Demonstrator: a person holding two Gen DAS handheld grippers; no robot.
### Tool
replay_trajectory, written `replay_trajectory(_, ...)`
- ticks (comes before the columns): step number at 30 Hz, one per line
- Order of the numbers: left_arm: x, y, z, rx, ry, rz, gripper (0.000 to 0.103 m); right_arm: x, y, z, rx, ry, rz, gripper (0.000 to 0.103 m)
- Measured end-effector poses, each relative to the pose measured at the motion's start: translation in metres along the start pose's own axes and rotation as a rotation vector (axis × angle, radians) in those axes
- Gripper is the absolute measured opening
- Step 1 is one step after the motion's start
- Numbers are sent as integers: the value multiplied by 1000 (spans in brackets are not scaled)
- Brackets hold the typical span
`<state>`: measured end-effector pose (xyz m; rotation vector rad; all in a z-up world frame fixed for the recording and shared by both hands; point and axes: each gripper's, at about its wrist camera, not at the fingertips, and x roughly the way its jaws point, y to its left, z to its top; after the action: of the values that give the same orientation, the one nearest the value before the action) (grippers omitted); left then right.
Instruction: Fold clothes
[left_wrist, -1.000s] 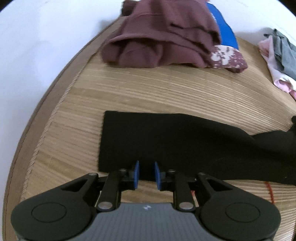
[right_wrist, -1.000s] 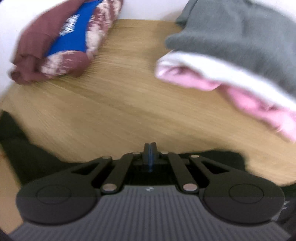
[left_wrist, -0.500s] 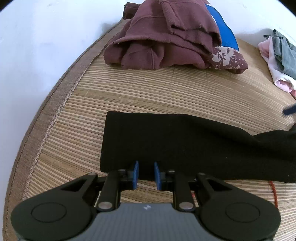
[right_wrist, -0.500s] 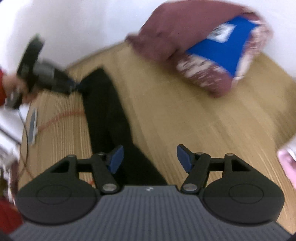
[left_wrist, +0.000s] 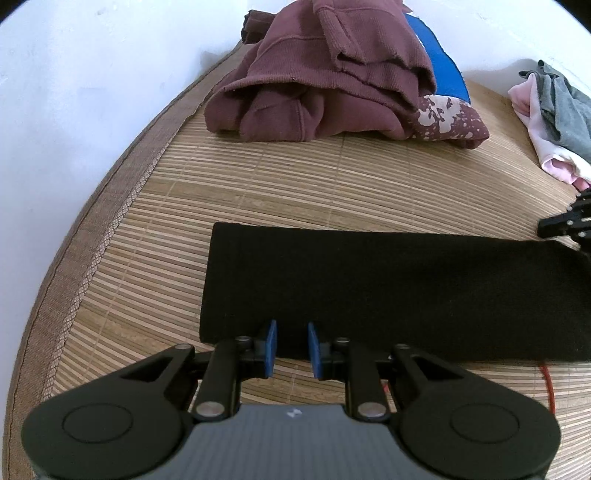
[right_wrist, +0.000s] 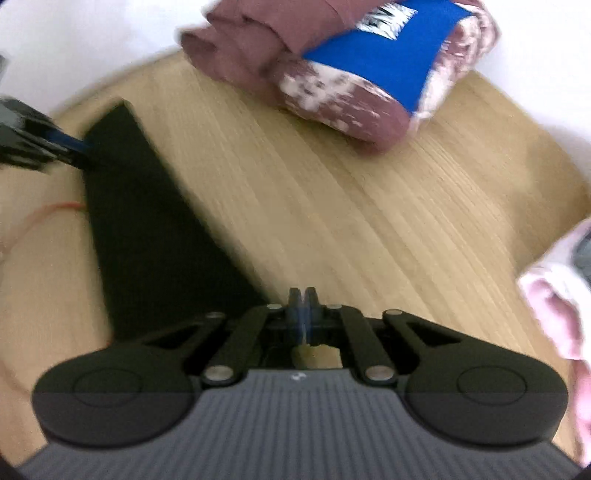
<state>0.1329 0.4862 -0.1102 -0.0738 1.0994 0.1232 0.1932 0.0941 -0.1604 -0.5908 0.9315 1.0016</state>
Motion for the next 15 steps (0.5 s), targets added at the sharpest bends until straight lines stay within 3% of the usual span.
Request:
replay_trajectory(4, -4, 5, 1, -11, -5, -27, 21, -4, -9, -2, 113, -41, -64, 11)
replay_trajectory(7, -35, 27, 2, -115, -127, -106, 23, -30, -12, -17, 152, -129, -80, 11)
replay_trajectory(9, -54, 51, 2, -227, -199, -134, 35, -53, -1, -37, 151, -179, -66, 11)
replay_trajectory(10, -57, 61, 2, -269, -210, -136, 48, -64, 5, -47, 156, -200, -55, 11)
replay_trajectory(15, -19, 79, 4, -309, -75, -104, 49, -86, 47, -115, 268, -184, 37, 11)
